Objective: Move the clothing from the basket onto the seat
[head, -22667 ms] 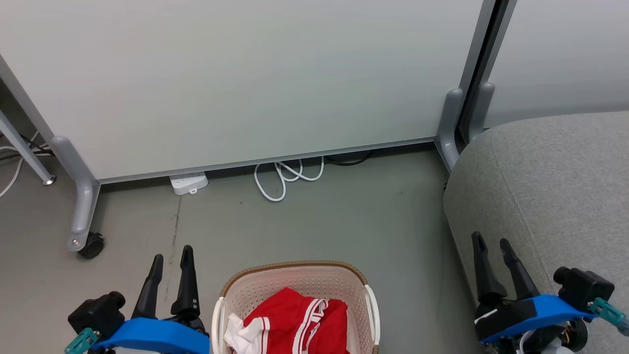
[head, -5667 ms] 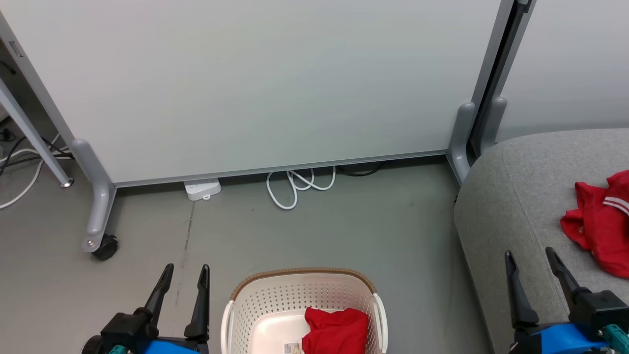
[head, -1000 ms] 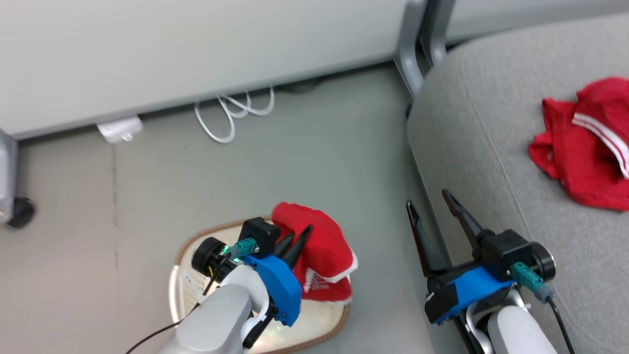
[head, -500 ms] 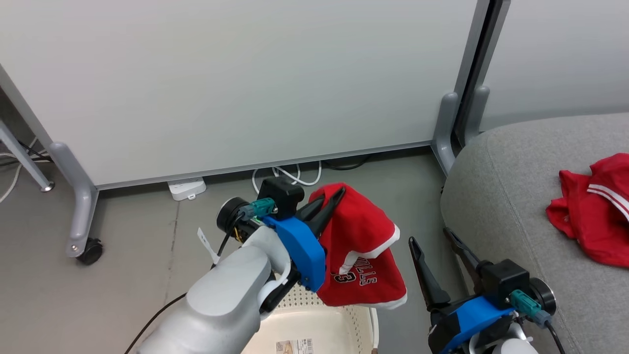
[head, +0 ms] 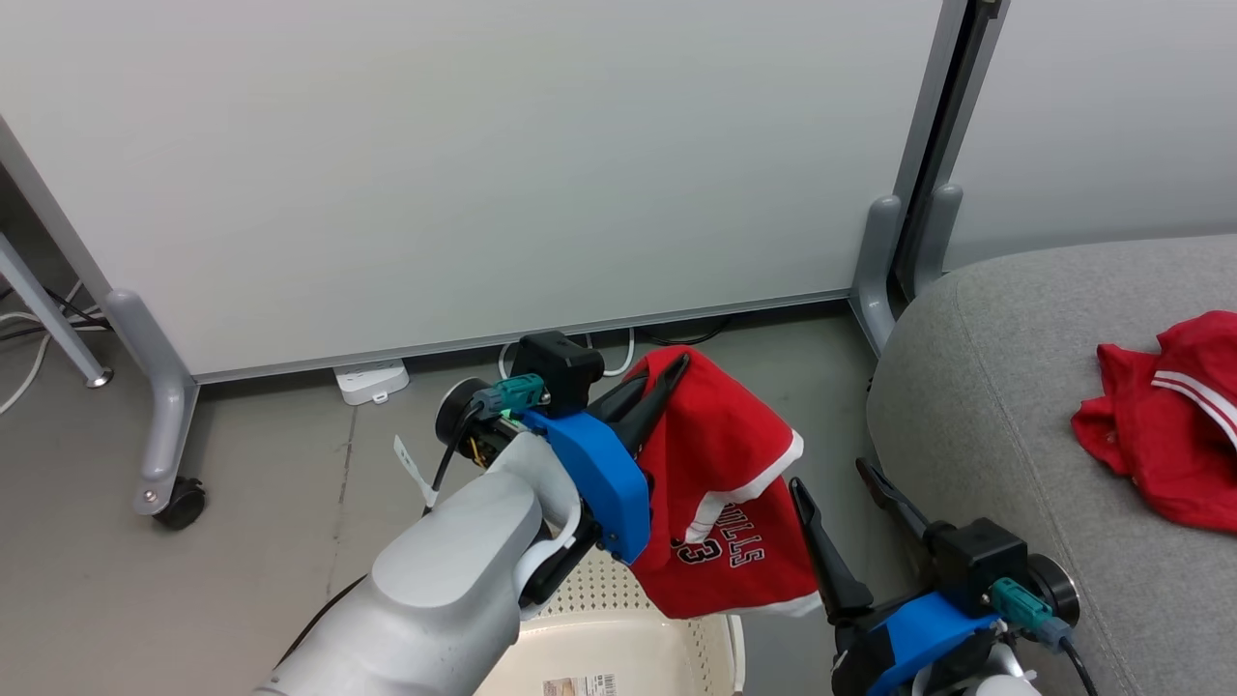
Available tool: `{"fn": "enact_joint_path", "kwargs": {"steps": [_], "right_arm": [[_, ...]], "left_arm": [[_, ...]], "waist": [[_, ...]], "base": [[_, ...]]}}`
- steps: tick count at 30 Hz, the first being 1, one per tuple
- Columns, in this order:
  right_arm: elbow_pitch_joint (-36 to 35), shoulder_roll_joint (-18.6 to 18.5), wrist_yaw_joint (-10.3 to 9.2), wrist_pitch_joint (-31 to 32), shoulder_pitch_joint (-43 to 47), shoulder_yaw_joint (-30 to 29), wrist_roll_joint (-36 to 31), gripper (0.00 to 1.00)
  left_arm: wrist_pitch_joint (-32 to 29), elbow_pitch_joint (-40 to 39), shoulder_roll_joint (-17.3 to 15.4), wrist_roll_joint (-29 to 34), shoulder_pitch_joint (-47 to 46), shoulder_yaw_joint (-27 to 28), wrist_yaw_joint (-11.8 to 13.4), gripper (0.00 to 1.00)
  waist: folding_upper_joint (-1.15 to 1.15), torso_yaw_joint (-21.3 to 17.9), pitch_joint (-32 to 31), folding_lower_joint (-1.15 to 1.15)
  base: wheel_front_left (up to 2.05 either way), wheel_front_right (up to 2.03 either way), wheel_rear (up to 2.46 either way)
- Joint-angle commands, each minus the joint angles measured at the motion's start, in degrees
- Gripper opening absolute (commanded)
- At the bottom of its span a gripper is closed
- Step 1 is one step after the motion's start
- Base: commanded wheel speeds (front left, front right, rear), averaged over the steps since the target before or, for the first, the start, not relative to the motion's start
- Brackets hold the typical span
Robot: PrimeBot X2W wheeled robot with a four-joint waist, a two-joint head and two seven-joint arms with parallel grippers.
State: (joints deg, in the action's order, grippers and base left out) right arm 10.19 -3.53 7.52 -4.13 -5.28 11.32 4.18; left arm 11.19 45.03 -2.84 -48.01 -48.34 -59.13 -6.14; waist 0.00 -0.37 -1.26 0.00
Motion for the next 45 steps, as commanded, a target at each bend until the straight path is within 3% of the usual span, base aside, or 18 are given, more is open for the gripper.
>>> {"fn": "enact_joint_path", "kwargs": {"steps": [1, 9, 30, 31, 32, 33, 34, 45], "right_arm": [[0.0, 0.0, -0.06, -0.1, 0.8, 0.3, 0.3, 1.00], [2.7, -0.9, -0.06, 0.9, -0.7, 3.9, 1.8, 1.00], [22.4, -0.4, -0.06, -4.7, -18.2, 16.9, 8.8, 1.00], [23.3, -0.4, -0.06, -5.1, -19.1, 17.5, 9.0, 0.62], [24.1, -0.4, -0.06, -5.4, -19.8, 18.0, 9.2, 0.42], [24.9, -0.3, -0.06, -5.8, -20.5, 18.4, 9.3, 0.04], [25.6, -0.3, -0.06, -6.1, -21.0, 18.8, 9.4, 0.00], [30.4, -0.7, -0.06, -8.8, -23.6, 20.9, 10.4, 0.00]], "left_arm": [[0.2, 0.2, -0.1, -0.4, -0.5, -0.2, 0.3, 0.00], [0.7, 0.1, -0.1, -1.9, -1.5, -1.9, 0.4, 0.00], [1.5, -2.1, -0.1, -5.9, -3.1, -7.5, 1.4, 0.00], [1.5, -2.1, -0.1, -6.0, -3.2, -7.7, 1.5, 0.00], [1.6, -2.1, -0.1, -6.3, -3.3, -7.9, 1.5, 0.00], [1.7, -2.1, -0.1, -6.4, -3.4, -8.1, 1.6, 0.00], [1.7, -2.0, -0.1, -6.5, -3.4, -8.3, 1.7, 0.00], [2.6, -0.5, -0.1, -7.9, -3.9, -9.3, 2.1, 0.00]], "waist": [[0.00, -0.1, 0.0, 0.00], [0.00, 0.0, -0.1, 0.00], [0.00, 1.3, -1.2, 0.00], [0.00, 1.4, -1.2, 0.00], [0.00, 1.4, -1.2, 0.00], [0.00, 1.4, -1.1, 0.00], [0.00, 1.4, -1.1, 0.00], [0.00, 0.6, -0.7, 0.00]], "base": [[0.00, 0.00, 0.00], [0.00, 0.00, 0.00], [0.00, 0.00, 0.00], [0.00, 0.00, 0.00], [0.00, 0.00, 0.00], [0.00, 0.00, 0.00], [0.00, 0.00, 0.00], [0.00, 0.00, 0.00]]}}
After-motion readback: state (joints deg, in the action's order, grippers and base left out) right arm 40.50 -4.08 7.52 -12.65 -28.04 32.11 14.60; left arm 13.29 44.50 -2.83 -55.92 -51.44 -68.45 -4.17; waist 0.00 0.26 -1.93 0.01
